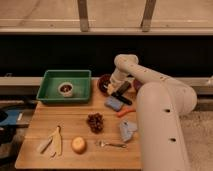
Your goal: Place brush in table surface
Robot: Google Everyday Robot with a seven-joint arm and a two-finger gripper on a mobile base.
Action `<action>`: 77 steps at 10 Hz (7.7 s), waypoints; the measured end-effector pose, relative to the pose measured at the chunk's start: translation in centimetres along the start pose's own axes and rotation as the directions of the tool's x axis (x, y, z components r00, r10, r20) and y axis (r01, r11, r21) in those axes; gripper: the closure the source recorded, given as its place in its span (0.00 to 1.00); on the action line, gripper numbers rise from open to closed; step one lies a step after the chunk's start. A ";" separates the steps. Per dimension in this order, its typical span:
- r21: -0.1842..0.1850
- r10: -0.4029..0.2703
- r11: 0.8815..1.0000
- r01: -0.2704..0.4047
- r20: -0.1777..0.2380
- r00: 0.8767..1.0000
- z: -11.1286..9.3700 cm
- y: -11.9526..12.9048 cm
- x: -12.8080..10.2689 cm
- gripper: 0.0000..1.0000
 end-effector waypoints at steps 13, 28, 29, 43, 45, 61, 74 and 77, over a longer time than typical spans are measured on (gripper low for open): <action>0.153 0.003 0.988 -0.033 0.187 0.982 -10.1 -1.9 -3.1 1.00; 0.261 0.216 0.934 -0.245 0.135 0.967 -13.3 -1.2 9.1 1.00; 0.251 0.189 0.944 -0.215 0.125 0.974 -12.9 0.0 8.5 1.00; 0.129 -0.204 0.973 0.190 0.104 0.973 -11.1 13.1 0.4 1.00; 0.129 -0.205 0.973 0.192 0.104 0.973 -11.1 13.2 0.4 1.00; -0.208 -0.674 0.692 0.692 0.157 0.722 -1.8 34.1 -6.1 1.00; -0.360 -0.729 0.624 0.693 0.051 0.683 4.9 34.3 -6.2 0.45; -0.366 -0.724 0.628 0.687 0.047 0.688 4.9 33.9 -6.2 0.23</action>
